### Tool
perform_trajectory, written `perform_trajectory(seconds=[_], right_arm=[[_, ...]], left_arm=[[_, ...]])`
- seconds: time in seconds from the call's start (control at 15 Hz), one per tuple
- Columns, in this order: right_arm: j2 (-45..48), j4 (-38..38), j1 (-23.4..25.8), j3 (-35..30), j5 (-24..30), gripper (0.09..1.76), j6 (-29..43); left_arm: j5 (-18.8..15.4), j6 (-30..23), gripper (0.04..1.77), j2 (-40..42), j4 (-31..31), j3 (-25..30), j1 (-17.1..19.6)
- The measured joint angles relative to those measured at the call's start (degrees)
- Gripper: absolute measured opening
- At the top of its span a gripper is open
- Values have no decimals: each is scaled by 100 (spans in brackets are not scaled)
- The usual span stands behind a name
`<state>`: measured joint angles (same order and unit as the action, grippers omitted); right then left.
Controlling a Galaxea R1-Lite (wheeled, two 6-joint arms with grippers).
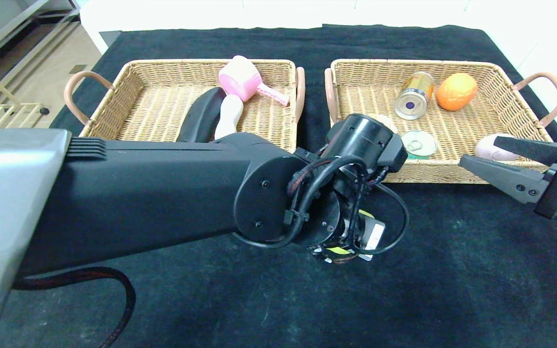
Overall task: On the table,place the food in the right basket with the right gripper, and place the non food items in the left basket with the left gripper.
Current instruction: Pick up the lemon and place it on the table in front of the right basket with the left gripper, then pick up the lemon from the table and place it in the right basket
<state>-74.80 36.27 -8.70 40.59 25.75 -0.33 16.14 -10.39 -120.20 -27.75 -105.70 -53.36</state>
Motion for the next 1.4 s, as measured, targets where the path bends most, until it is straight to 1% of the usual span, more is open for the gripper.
perform_trajectory(seconds=[0.27, 0.4, 0.53, 0.67, 0.8, 0.93, 1.13, 1.4], right_arm=[[-4, -2, -22, -9, 0, 171, 0], [-2, 0, -27, -9, 0, 171, 0], [-2, -2, -27, -11, 0, 171, 2], [2, 0, -50, -17, 2, 171, 2], [35, -2, -68, -28, 5, 171, 0], [112, -5, -88, -50, 11, 171, 0], [229, -55, -100, -52, 11, 171, 9], [245, -229, -102, -33, 10, 171, 4]], left_arm=[[111, -2, 111, 2, -11, 24, -11], [113, -5, 126, 13, -28, 37, -9], [119, -11, 136, 11, -30, 44, 0], [138, -9, 144, 24, -39, 55, -20], [227, -11, 150, 61, -80, 79, -52], [243, -9, 155, 157, -135, 188, -100], [244, 5, 160, 488, -111, 667, -129], [194, 50, 165, 1351, -43, 1538, -234]])
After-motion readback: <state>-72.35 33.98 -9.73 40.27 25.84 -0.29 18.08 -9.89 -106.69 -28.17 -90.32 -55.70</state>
